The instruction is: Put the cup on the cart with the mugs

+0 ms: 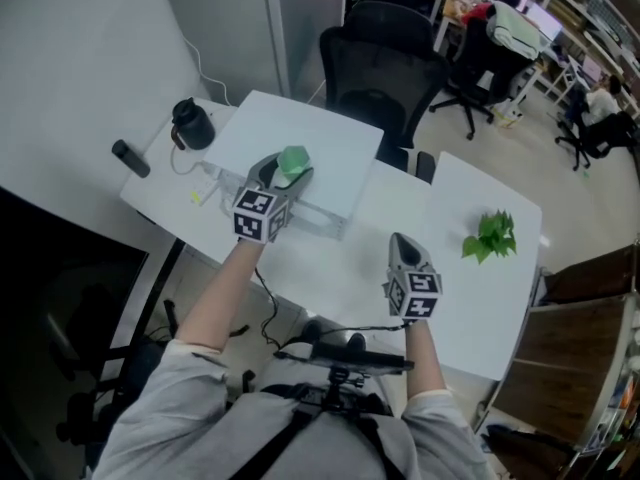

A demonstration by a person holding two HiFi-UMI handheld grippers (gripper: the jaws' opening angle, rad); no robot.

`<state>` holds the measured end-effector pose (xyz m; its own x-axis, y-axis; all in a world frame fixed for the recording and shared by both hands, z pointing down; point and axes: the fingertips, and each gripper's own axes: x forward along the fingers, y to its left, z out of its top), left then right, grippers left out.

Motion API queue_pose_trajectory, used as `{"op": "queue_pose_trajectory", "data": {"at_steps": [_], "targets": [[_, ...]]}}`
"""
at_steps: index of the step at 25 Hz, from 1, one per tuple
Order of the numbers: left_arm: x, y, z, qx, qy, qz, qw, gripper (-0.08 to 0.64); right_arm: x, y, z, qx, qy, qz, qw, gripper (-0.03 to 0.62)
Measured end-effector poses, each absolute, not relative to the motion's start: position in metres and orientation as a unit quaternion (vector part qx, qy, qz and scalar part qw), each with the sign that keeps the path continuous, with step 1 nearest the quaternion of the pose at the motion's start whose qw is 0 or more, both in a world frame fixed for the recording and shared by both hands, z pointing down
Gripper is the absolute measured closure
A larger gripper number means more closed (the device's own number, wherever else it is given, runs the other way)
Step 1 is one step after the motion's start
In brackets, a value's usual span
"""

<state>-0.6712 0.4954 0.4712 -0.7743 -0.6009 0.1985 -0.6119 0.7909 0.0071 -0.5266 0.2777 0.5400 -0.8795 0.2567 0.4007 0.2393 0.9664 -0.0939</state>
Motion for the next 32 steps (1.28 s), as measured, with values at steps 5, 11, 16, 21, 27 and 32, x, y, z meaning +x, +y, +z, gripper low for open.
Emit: {"op": "queue_pose_trajectory", "data": {"at_steps": [5,11,16,21,27,32], "targets": [[-0.632,0.482,0.481,0.346,-0.932,0.031,0.104,0.253,-0.522,0.279,0.542,-0.121,-0.97,0.022,0.208,0.583],[-0.591,0.459,0.493,0.374,-0.92,0.038,0.111,0.253,-0.511,0.274,0.545,-0.106,-0.972,0.032,0.208,0.583],[-0.571,0.433,0.502,0.413,-0.902,0.044,0.12,0.253,-0.496,0.264,0.55,-0.081,-0.973,0.039,0.214,0.583],[-0.553,0.398,0.505,0.469,-0.874,0.049,0.119,0.253,-0.473,0.236,0.551,-0.023,-0.975,0.044,0.215,0.583],[-0.522,0.341,0.515,0.54,-0.831,0.05,0.122,0.253,-0.422,0.183,0.554,0.065,-0.972,0.061,0.219,0.583],[-0.483,0.276,0.521,0.602,-0.785,0.061,0.128,0.253,-0.354,0.116,0.546,0.159,-0.963,0.084,0.202,0.583]]}}
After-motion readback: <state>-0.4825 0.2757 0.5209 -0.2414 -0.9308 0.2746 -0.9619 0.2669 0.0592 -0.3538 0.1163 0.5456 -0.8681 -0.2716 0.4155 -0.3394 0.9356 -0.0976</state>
